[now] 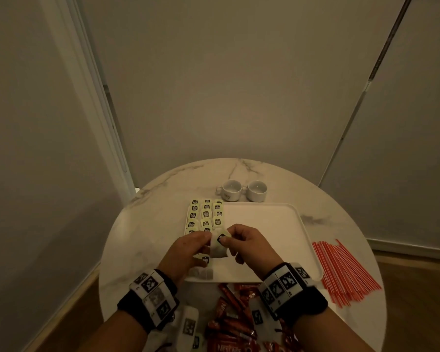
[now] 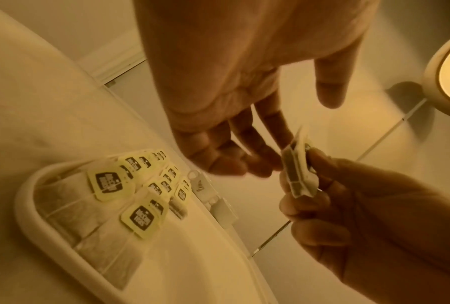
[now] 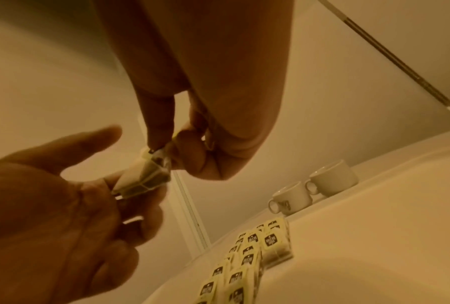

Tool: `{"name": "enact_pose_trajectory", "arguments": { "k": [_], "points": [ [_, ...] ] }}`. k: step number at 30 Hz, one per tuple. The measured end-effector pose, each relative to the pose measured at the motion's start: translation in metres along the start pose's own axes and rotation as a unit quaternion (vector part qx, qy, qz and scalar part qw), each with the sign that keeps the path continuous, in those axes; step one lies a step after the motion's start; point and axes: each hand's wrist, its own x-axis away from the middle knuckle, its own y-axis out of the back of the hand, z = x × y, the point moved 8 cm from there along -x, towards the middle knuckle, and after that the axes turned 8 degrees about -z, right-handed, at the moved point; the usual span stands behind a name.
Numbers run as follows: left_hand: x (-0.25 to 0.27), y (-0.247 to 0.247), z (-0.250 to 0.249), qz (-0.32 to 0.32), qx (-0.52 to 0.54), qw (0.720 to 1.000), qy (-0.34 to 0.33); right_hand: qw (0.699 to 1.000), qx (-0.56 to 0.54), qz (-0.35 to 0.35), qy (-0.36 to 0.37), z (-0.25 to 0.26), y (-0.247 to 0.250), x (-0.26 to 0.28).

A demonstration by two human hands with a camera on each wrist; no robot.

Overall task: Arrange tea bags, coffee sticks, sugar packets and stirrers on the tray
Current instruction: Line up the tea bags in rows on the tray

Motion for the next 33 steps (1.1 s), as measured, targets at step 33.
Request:
{"name": "enact_pose_trajectory", "arguments": {
  "k": [33],
  "points": [
    [0.002, -0.005, -0.016, -0.064, 0.074, 0.994, -0.042, 0.973, -0.213, 0.007, -0.083, 0.017, -0.005, -0.006]
  ]
}}
